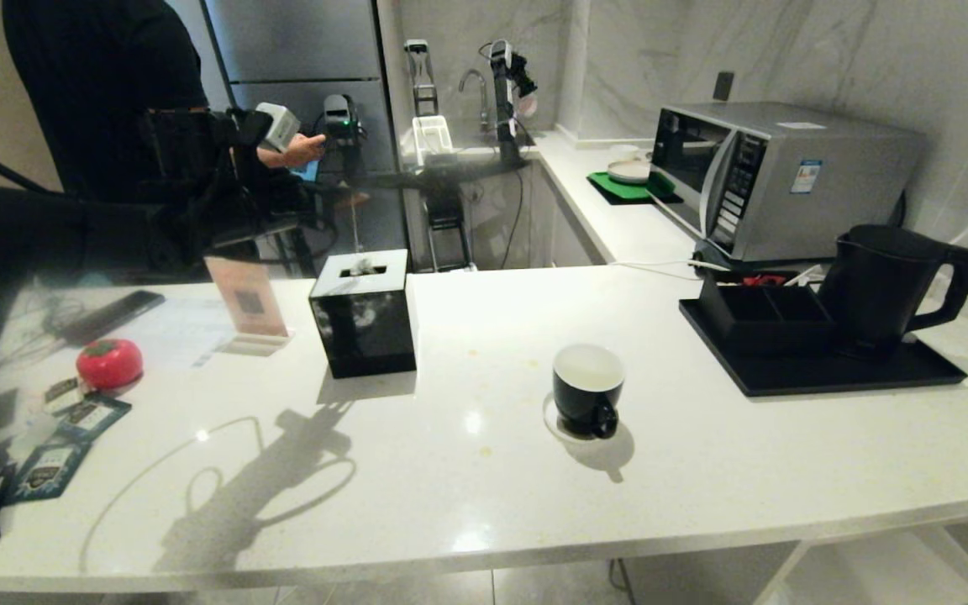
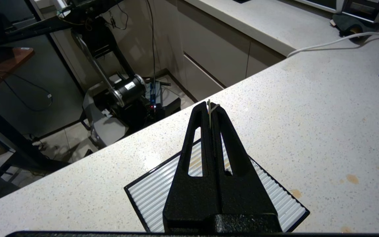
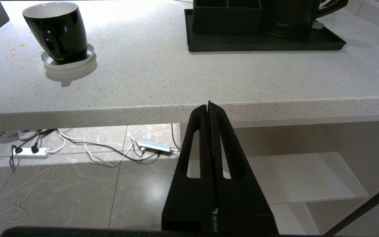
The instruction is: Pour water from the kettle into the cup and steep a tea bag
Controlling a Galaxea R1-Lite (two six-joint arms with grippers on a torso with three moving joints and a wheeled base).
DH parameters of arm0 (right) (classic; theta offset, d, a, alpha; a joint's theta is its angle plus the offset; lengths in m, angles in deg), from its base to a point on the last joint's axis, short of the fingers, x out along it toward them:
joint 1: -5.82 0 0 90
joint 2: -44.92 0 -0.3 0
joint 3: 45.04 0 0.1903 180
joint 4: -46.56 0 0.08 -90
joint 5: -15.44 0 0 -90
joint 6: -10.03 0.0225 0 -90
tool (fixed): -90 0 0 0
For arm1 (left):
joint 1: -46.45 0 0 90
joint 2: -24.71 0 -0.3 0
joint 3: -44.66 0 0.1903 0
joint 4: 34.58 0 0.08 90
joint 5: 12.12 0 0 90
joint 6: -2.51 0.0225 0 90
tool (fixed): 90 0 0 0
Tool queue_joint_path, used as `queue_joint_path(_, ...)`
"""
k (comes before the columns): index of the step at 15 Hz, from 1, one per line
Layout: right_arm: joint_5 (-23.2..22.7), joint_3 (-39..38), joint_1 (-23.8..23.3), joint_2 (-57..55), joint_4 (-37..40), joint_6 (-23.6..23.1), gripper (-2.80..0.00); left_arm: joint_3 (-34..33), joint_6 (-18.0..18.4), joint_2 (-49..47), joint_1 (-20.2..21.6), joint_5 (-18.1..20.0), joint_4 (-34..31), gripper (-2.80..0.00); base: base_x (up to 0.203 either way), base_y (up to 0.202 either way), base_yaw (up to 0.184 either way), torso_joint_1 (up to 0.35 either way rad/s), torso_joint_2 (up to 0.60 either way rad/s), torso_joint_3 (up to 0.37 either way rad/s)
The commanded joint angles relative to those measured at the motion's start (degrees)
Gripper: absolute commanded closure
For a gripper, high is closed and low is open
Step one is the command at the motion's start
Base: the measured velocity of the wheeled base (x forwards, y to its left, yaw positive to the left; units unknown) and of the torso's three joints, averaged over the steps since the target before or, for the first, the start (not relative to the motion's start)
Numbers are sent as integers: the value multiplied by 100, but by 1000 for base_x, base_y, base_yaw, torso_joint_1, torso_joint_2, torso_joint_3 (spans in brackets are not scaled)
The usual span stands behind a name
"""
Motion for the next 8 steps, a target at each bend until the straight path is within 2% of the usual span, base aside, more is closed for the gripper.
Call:
queue_joint_path(1, 2, 0, 1, 0, 2, 0, 0, -14, 2, -18, 49, 13, 16, 0, 0, 0, 0, 0, 0, 0)
queue_joint_path(8, 2, 0, 3, -8, 2, -4, 0, -51, 11, -18, 78, 83, 16, 0, 0, 0, 0, 0, 0, 0)
